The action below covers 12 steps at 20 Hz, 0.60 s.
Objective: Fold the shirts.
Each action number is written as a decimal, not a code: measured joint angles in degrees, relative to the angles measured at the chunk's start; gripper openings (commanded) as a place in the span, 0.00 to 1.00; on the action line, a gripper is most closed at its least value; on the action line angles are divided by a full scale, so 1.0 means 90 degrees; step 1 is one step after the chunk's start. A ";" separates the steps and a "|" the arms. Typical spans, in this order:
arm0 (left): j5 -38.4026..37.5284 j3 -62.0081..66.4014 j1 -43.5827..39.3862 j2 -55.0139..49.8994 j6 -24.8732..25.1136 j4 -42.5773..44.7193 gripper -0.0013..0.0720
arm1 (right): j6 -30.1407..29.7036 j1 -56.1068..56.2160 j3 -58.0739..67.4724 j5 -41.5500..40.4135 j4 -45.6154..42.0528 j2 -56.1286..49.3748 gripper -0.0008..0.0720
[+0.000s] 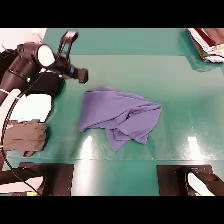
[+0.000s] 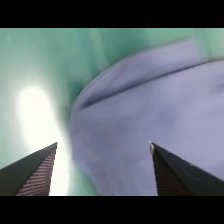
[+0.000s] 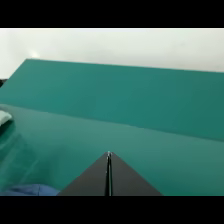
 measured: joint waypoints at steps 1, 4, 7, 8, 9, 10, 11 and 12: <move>0.0121 -0.0321 0.0172 -0.0085 0.0024 -0.0155 0.93 | 0.0000 0.0000 0.0000 0.0070 0.0012 -0.0058 0.03; 0.0566 -0.0879 0.0493 -0.0440 0.0148 -0.0561 0.93 | 0.0000 0.0000 0.0000 0.0287 0.0036 -0.0243 0.03; 0.0991 -0.1088 0.0607 -0.0809 0.0335 -0.1134 0.71 | 0.0000 0.0000 0.0000 0.0447 0.0049 -0.0369 0.03; 0.1095 -0.1120 0.0631 -0.0916 0.0452 -0.1362 0.65 | 0.0002 0.0000 0.0000 0.0483 0.0049 -0.0391 0.03; 0.1188 -0.1144 0.0648 -0.1015 0.0585 -0.1630 0.56 | 0.0002 0.0000 0.0000 0.0525 0.0051 -0.0406 0.03; 0.1217 -0.1163 0.0658 -0.1093 0.0697 -0.1843 0.51 | 0.0002 0.0000 0.0000 0.0576 0.0051 -0.0418 0.03; 0.1275 -0.1166 0.0663 -0.1144 0.0789 -0.2025 0.50 | 0.0002 0.0000 0.0000 0.0624 0.0036 -0.0430 0.03; 0.1316 -0.1151 0.0665 -0.1183 0.0865 -0.2178 0.50 | 0.0002 0.0000 0.0000 0.0685 0.0015 -0.0435 0.03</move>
